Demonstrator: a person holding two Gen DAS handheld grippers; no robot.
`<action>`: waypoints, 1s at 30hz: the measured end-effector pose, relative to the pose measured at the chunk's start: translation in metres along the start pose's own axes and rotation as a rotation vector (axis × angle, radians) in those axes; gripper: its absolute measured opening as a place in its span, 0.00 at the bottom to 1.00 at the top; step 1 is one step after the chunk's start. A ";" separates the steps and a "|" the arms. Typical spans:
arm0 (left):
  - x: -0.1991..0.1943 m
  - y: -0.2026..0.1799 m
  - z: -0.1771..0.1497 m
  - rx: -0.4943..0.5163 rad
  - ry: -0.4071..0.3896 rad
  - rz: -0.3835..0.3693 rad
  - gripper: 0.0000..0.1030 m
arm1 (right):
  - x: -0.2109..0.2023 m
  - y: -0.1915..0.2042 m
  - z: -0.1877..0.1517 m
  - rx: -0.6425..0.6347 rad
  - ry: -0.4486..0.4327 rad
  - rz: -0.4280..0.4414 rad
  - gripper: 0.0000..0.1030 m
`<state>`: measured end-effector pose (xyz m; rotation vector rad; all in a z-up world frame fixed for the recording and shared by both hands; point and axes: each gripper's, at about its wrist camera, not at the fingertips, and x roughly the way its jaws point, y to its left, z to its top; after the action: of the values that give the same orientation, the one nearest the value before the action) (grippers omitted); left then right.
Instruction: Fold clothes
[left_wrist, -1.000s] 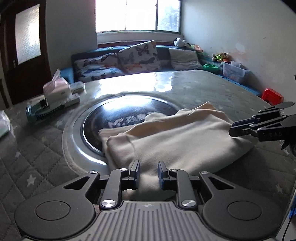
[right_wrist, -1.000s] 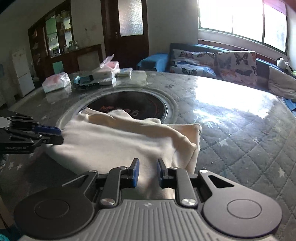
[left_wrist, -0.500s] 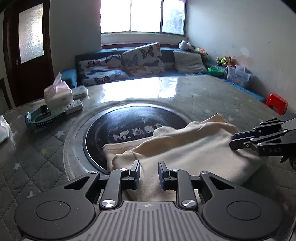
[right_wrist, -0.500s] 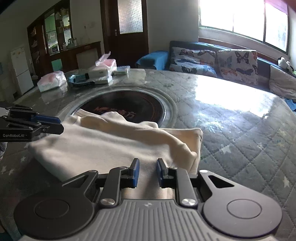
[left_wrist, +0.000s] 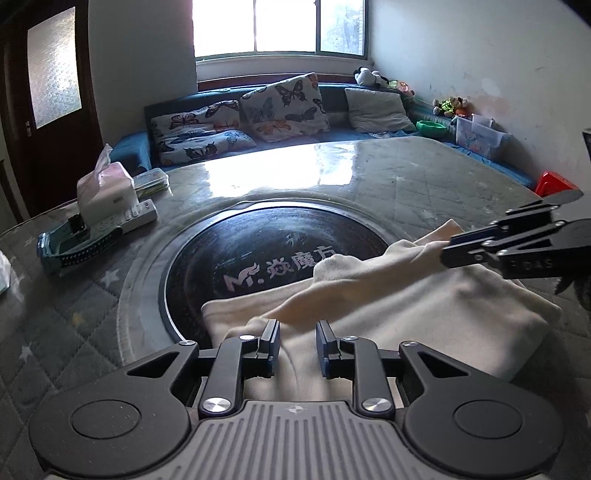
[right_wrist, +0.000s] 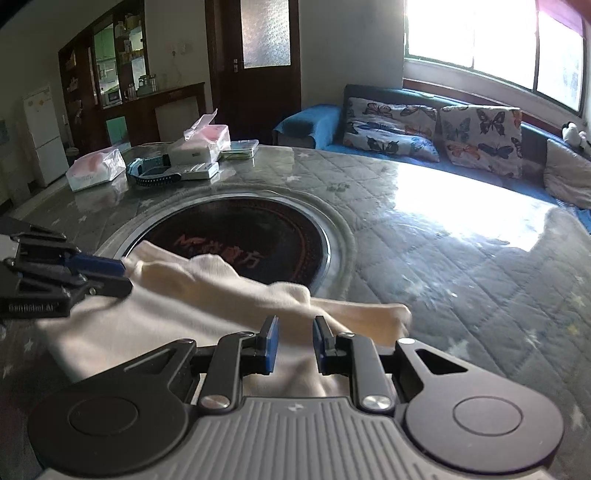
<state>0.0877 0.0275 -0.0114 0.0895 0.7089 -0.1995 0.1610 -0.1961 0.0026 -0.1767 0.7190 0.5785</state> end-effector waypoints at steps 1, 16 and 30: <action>0.003 0.000 0.002 -0.001 0.002 0.000 0.24 | 0.006 0.000 0.002 0.001 0.004 -0.002 0.18; 0.023 0.007 0.005 -0.033 0.034 0.003 0.24 | 0.024 0.000 0.003 -0.010 0.023 -0.020 0.19; -0.013 0.018 -0.002 -0.087 -0.005 0.053 0.47 | -0.017 0.058 -0.003 -0.110 -0.019 0.118 0.28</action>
<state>0.0807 0.0471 -0.0044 0.0247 0.7085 -0.1184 0.1162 -0.1563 0.0141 -0.2319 0.6825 0.7323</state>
